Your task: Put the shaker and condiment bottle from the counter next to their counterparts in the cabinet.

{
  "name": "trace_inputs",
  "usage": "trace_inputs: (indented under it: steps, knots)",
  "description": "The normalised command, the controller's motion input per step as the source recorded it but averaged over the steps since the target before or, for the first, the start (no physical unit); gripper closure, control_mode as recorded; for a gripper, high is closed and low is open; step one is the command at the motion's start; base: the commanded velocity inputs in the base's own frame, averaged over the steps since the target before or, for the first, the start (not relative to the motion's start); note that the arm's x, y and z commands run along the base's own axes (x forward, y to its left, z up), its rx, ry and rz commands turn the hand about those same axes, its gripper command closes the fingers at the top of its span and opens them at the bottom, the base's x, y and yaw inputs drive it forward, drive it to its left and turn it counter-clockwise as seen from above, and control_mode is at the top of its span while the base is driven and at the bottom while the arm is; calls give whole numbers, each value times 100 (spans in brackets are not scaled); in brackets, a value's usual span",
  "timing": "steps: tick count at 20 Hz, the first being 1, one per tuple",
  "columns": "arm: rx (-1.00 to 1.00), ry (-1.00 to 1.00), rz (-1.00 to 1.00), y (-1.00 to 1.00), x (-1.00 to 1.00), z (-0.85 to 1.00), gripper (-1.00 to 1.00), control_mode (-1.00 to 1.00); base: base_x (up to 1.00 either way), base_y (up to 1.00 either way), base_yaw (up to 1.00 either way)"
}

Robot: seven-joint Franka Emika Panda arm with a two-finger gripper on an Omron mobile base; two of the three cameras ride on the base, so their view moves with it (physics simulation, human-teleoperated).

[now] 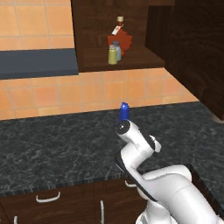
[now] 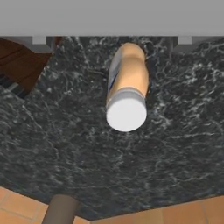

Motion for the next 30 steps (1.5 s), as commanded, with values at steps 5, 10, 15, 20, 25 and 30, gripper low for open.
trace_inputs:
  steps: [5,10,15,20,25,30]
  knots:
    - [7,0,-3,-23,10,-10,-100,-100,0,0,0]
    - [3,0,-2,-8,3,-21,-100,-100,0,0,0]
    - [5,-3,-4,-12,3,-25,-100,-100,0,0,0]
    - [6,-4,-5,-15,2,-22,-100,-100,0,0,0]
    - [6,-10,-8,-14,3,-28,-100,-100,0,0,0]
    - [6,-14,-11,-10,1,-43,100,-100,0,0,0]
